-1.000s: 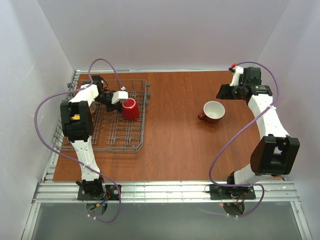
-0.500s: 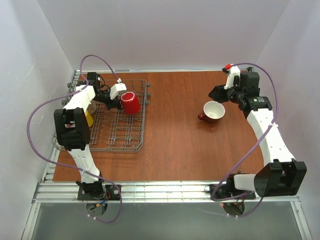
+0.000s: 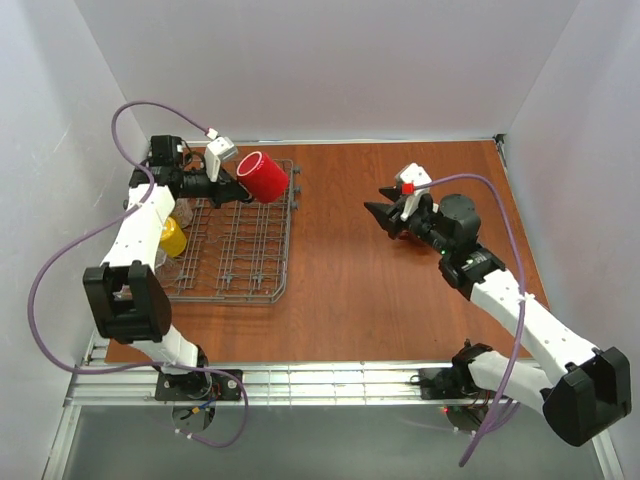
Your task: Unload the cups from the dish rack
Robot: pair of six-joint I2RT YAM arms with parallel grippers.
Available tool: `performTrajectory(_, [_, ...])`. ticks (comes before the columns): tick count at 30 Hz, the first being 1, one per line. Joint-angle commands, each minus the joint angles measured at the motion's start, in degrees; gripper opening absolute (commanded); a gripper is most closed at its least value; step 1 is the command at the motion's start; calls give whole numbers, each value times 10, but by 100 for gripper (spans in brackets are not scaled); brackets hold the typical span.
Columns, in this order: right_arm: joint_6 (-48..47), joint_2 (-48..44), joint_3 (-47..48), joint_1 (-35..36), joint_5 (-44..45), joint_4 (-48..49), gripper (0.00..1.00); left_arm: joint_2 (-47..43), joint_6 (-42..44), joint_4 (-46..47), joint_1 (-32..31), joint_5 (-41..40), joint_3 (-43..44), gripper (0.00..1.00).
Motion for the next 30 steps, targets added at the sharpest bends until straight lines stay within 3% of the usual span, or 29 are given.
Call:
performTrajectory(1, [-48,22,-12,65,67,210,45,-79,-134,54,-3,104,-24,0])
performTrajectory(6, [-90,80,-17,140,74,349,52,-127,-207,82,-7,146,-58,0])
performTrajectory(13, [-96,178,9,168,46,520,63,-171,-243,91,-14,178,-83,0])
performTrajectory(30, [-42,310,110,178,36,533,57,-196,-268,120,-46,209,-120,0])
